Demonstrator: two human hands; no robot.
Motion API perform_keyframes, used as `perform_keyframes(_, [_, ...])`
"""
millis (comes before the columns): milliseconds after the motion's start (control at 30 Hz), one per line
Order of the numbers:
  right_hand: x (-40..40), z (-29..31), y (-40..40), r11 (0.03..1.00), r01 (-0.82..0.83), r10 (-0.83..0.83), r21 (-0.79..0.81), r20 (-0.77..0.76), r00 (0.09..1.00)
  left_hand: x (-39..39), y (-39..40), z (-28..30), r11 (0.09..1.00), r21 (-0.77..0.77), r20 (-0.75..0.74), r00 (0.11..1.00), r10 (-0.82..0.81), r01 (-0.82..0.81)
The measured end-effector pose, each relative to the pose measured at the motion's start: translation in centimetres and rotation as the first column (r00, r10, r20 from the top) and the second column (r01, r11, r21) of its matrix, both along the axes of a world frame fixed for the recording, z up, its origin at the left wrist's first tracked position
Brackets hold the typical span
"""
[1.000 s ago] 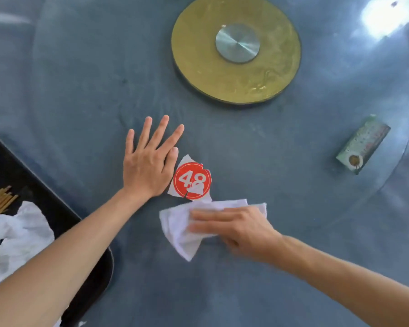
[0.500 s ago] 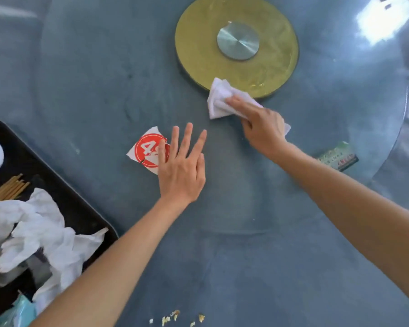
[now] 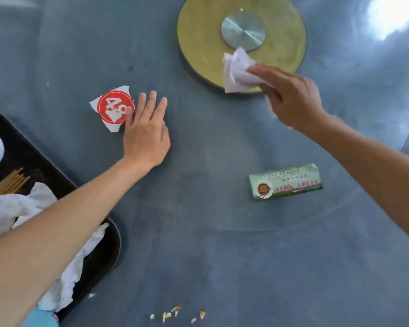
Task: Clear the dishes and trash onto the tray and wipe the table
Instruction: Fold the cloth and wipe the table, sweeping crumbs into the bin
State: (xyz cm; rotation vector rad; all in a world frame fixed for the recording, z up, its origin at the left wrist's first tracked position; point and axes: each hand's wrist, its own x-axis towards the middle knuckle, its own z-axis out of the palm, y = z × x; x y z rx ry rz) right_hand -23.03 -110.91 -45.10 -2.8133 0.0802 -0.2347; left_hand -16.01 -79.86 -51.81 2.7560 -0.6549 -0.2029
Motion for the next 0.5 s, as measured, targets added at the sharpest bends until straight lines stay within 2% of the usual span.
perform_keyframes(100, [3.2, -1.6, -2.4, 0.962, 0.272, -0.274, -0.037, -0.155, 0.949, -3.4, -3.5, 0.1, 0.997, -0.070, -0.053, 0.998, -0.019, 0.015])
perform_keyframes(167, [1.0, -3.2, 0.5, 0.954, 0.297, -0.301, -0.051, -0.183, 0.936, -4.2, -3.7, -0.7, 0.998, -0.018, -0.009, 0.999, -0.053, 0.053])
perform_keyframes(200, [-1.1, -3.7, 2.6, 0.974, 0.228, -0.227, -0.015, -0.153, 0.962, -3.7, -3.2, -1.1, 0.998, 0.001, 0.018, 0.998, -0.055, 0.055])
perform_keyframes(267, [-6.8, -4.2, 7.1, 0.991, -0.023, 0.046, 0.135, -0.165, 0.985, -1.8, -1.8, -1.7, 0.996, 0.018, 0.045, 0.996, -0.083, 0.082])
perform_keyframes(300, [-10.1, -4.1, 8.9, 0.965, -0.171, 0.211, 0.197, -0.202, 0.956, -1.0, -1.2, -1.8, 0.994, 0.019, 0.041, 0.993, -0.109, 0.109])
perform_keyframes(367, [-15.2, -3.2, 11.5, 0.848, -0.441, 0.518, 0.296, -0.280, 0.808, 0.7, 0.0, -1.8, 0.988, 0.032, 0.044, 0.987, -0.153, 0.151])
perform_keyframes(400, [-16.7, -2.8, 11.7, 0.791, -0.518, 0.605, 0.325, -0.287, 0.743, 1.6, 0.4, -1.8, 0.984, 0.038, 0.043, 0.984, -0.174, 0.173])
perform_keyframes(433, [-17.1, -2.4, 11.3, 0.768, -0.546, 0.632, 0.335, -0.256, 0.731, 2.4, 0.8, -1.6, 0.983, 0.041, 0.039, 0.982, -0.182, 0.181])
perform_keyframes(500, [-14.7, -1.4, 9.0, 0.841, -0.413, 0.488, 0.349, -0.161, 0.858, 2.9, 1.1, -1.2, 0.993, 0.023, 0.017, 0.993, -0.116, 0.115])
